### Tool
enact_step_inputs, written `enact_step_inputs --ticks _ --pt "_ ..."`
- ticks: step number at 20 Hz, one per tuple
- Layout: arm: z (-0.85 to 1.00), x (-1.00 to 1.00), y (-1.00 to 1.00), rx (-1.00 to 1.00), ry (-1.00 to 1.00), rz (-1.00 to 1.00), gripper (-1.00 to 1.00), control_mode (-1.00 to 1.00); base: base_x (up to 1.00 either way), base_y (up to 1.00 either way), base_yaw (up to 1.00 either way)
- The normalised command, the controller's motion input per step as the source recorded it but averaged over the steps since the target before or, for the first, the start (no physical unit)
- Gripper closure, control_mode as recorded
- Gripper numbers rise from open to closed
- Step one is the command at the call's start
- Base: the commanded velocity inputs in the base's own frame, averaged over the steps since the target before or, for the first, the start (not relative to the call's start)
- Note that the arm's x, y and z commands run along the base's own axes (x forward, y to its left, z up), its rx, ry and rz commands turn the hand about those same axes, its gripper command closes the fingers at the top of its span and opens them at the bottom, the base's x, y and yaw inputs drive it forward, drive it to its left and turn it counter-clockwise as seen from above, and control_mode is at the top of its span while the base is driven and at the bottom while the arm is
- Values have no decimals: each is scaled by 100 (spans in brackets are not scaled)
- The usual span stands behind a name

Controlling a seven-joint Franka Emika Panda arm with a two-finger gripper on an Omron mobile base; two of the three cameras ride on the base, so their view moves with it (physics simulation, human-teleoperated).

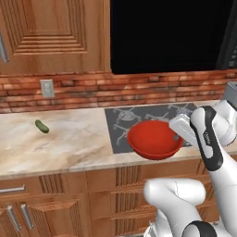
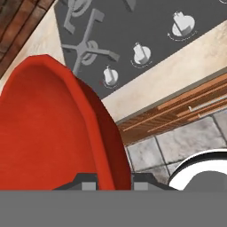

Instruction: Place the two vegetables and bowl onto the tray for setting up a vegetable dip station.

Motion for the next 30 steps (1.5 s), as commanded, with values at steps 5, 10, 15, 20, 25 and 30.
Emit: enact_step_inputs --ticks 5,10,15,20,25,30 --pt "0 0 0 0 0 0 100 100 1 -60 0" --pt "0 0 0 0 0 0 100 100 4 -59 0" --pt "0 0 0 0 0 0 100 100 5 -59 0" --pt "0 0 0 0 0 0 100 100 5 -59 0" --pt "0 0 0 0 0 0 100 100 6 -58 0" --pt "0 0 0 0 0 0 100 100 8 -58 0"
